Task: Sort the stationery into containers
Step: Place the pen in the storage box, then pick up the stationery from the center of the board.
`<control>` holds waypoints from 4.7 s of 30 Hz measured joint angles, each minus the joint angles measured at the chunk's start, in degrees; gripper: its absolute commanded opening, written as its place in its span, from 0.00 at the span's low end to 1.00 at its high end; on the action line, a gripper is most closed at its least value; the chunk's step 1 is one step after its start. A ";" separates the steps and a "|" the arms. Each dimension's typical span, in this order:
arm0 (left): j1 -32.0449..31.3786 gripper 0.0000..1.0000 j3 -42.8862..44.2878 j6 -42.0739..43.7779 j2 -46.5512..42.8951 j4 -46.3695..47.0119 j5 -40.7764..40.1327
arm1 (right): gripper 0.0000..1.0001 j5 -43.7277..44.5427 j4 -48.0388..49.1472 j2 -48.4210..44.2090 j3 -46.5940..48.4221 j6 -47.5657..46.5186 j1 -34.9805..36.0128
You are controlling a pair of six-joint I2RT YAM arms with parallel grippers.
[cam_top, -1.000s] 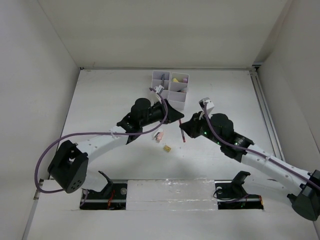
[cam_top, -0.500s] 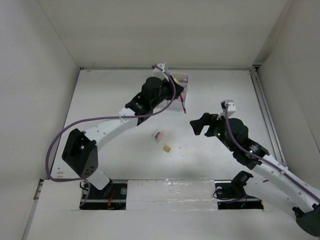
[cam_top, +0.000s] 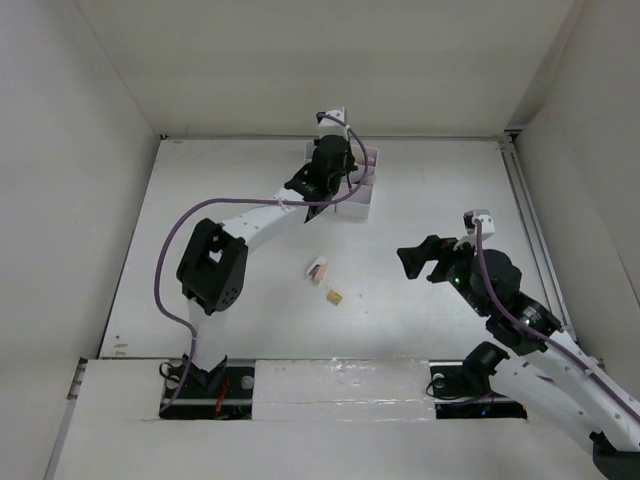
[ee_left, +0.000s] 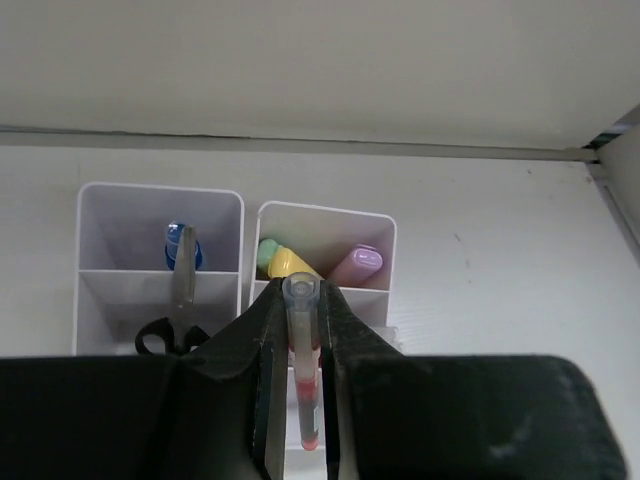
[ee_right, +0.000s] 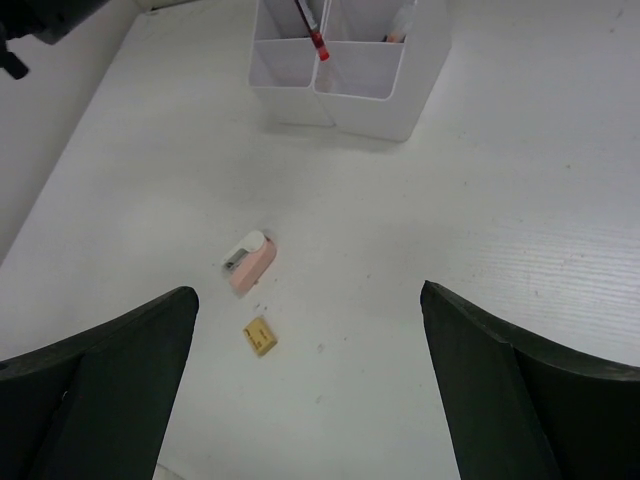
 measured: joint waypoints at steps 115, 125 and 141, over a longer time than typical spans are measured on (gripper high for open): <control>3.93 0.95 -48.96 -21.49 -50.66 -15.08 42.07 | 0.00 -4.74 21.29 29.92 1.57 -20.57 19.28; 3.28 0.76 -51.49 -23.96 -47.23 -4.98 52.09 | 0.00 -4.87 22.43 26.82 0.52 -21.99 19.28; 3.28 0.23 -51.52 -26.64 -41.31 1.29 55.80 | 0.00 -6.64 25.73 28.87 0.52 -22.01 19.28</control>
